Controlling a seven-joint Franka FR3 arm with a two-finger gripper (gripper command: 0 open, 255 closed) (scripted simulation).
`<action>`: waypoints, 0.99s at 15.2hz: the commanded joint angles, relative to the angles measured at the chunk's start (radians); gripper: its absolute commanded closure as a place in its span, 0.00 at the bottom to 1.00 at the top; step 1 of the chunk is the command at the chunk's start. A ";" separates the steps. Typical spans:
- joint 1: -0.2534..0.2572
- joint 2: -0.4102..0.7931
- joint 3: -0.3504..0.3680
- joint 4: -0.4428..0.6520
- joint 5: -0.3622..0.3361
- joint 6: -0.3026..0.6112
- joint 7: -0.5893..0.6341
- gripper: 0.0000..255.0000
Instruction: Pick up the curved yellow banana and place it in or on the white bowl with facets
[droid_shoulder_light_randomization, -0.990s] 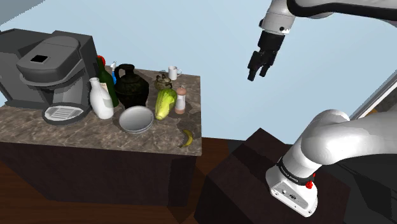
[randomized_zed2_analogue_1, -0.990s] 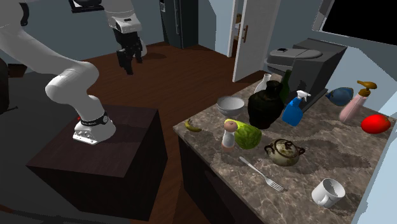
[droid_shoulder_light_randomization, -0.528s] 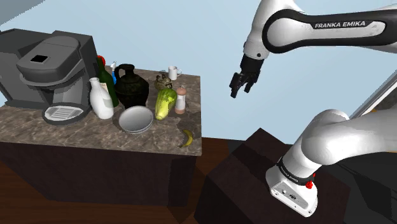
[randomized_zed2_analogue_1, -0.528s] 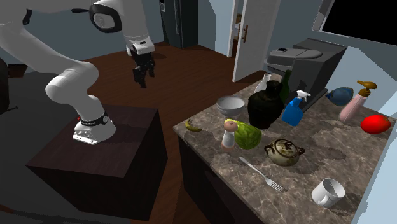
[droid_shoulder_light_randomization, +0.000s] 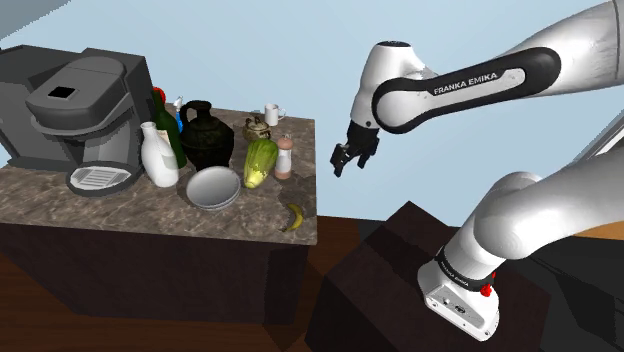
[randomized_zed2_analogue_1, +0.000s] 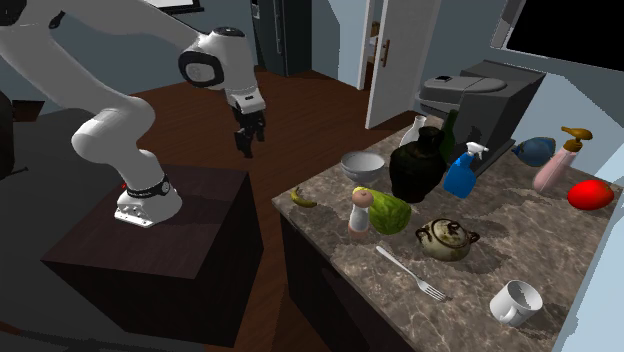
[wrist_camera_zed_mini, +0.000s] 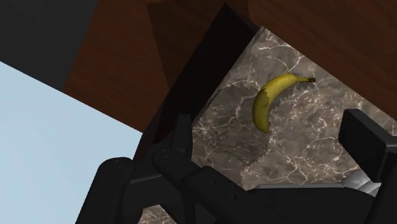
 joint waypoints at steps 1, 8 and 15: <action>-0.007 0.072 0.025 -0.012 -0.003 0.098 0.033 0.00; -0.062 0.380 0.131 0.021 -0.113 0.405 0.227 0.00; -0.064 0.727 0.098 0.159 -0.534 0.604 0.638 0.00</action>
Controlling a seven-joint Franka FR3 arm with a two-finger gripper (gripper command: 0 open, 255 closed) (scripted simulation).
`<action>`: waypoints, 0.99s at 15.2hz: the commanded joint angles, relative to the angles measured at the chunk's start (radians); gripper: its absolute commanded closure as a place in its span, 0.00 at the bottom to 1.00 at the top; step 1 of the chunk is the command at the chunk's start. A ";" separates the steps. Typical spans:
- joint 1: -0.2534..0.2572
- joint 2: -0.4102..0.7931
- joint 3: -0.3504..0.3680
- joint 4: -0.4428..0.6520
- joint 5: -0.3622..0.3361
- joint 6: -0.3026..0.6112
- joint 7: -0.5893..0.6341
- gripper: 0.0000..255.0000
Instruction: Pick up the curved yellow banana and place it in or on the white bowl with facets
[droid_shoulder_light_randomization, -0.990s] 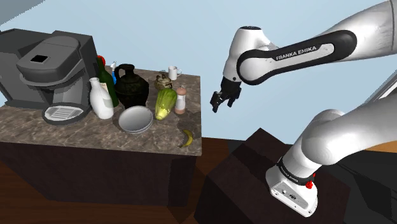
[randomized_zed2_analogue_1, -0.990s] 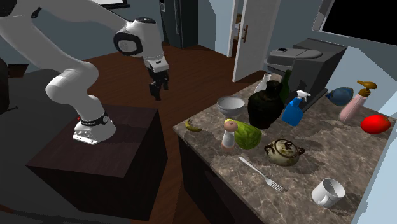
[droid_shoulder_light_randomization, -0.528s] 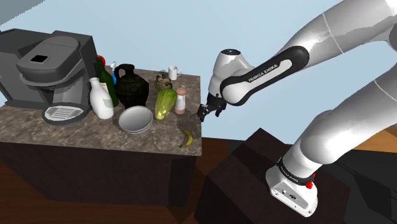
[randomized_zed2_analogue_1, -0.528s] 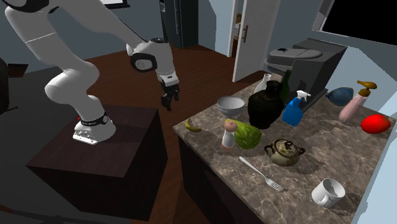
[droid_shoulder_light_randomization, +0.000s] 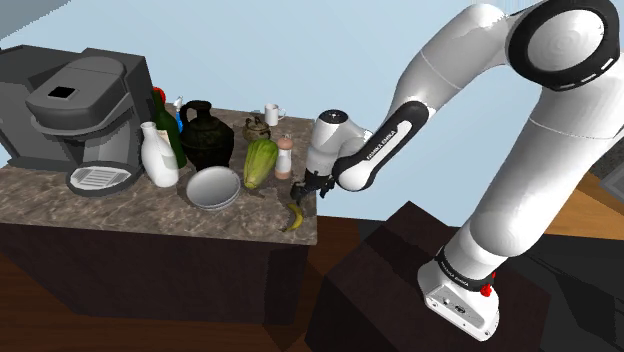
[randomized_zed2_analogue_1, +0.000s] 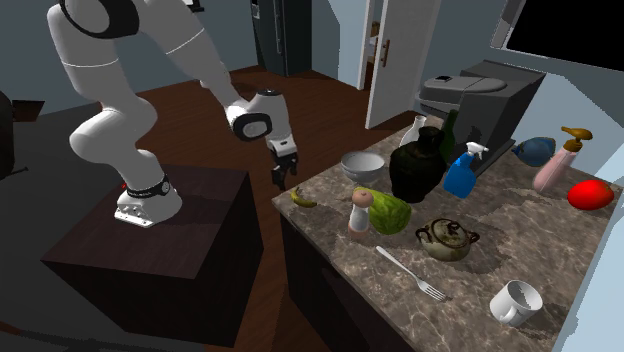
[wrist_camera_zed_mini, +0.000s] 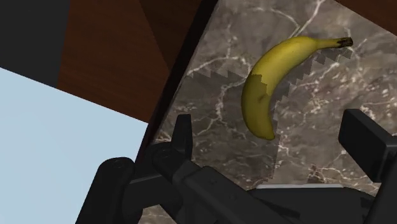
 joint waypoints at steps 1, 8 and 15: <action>0.038 0.095 -0.051 0.055 -0.131 0.037 0.127 0.00; 0.150 0.267 -0.184 0.157 -0.285 0.112 0.284 0.00; 0.180 0.324 -0.224 0.184 -0.320 0.145 0.316 0.00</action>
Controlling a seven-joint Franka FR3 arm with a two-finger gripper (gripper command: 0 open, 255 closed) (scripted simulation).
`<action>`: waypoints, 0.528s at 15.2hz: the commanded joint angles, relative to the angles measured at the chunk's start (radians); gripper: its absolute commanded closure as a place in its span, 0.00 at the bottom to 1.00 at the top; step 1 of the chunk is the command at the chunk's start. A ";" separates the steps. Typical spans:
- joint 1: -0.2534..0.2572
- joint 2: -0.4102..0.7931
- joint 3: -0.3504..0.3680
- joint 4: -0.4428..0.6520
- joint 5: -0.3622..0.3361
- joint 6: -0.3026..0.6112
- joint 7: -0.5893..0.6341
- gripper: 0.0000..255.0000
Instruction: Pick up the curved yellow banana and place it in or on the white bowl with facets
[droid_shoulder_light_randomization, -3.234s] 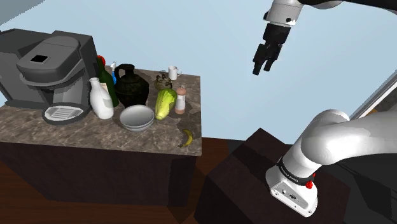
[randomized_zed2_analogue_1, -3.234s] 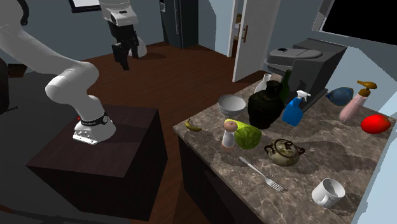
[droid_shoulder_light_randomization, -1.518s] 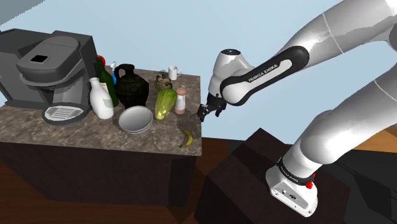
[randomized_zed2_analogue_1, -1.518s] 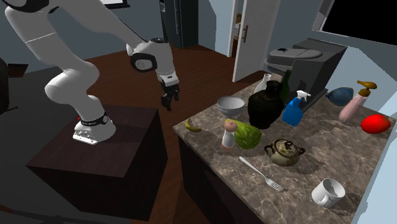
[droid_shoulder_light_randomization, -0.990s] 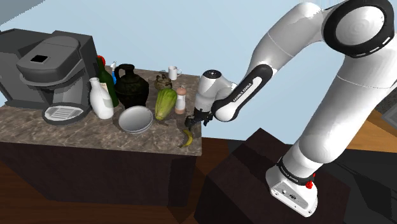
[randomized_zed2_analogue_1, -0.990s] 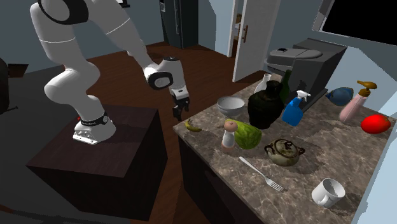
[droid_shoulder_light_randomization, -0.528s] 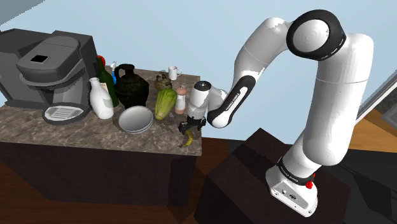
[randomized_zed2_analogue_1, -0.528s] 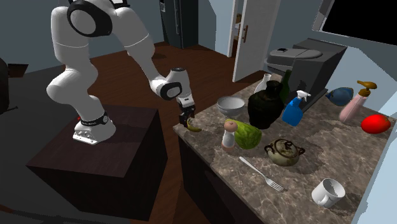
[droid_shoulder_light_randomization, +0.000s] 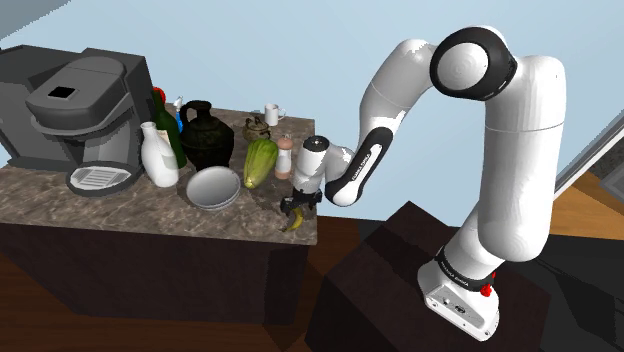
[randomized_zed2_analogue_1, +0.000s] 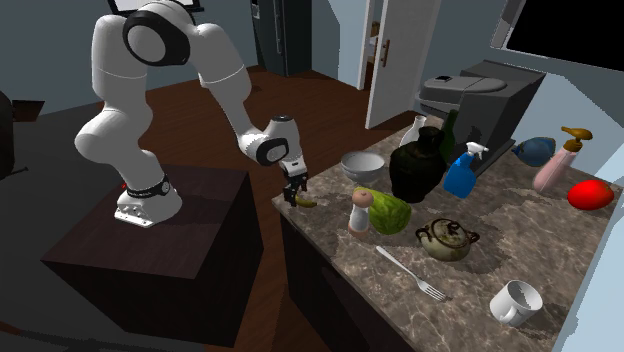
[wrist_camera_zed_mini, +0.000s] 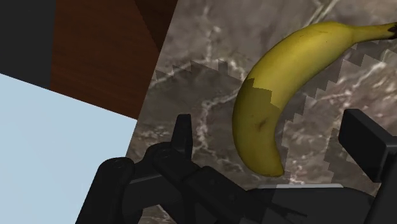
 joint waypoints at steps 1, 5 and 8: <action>0.001 0.002 -0.002 0.001 -0.001 0.002 0.001 0.00; 0.001 0.002 -0.001 0.001 -0.001 0.001 0.001 1.00; 0.001 0.002 -0.001 0.001 -0.001 0.001 0.001 1.00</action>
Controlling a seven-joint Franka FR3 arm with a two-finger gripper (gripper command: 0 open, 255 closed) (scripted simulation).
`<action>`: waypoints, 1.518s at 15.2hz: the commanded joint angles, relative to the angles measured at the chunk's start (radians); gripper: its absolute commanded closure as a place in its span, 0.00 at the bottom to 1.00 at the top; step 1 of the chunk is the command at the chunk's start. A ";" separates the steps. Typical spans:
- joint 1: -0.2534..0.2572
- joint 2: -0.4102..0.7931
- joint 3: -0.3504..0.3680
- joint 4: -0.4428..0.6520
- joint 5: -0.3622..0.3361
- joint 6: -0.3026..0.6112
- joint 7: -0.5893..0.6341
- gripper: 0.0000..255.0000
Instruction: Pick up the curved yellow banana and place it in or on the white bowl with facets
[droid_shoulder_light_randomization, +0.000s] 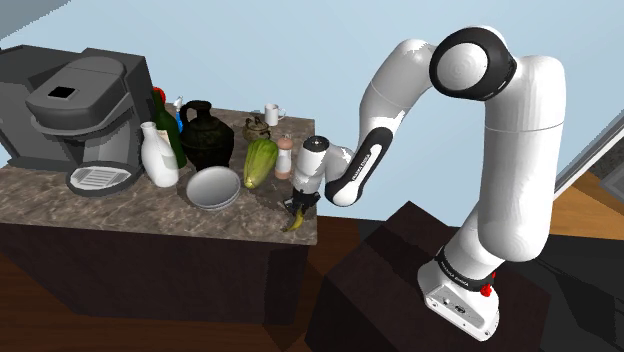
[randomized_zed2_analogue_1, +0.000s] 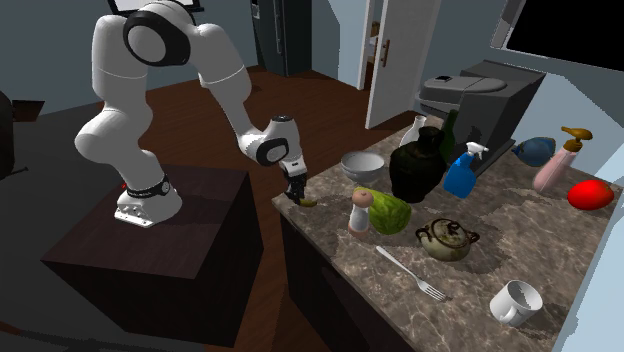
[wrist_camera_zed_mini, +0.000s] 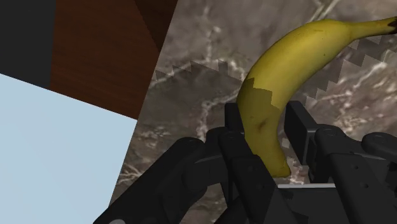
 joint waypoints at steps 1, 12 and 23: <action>0.000 0.000 0.000 0.000 0.000 0.000 0.000 1.00; -0.060 -0.089 0.074 -0.032 0.069 -0.062 -0.067 1.00; -0.146 -0.249 0.191 -0.069 0.235 -0.179 -0.208 1.00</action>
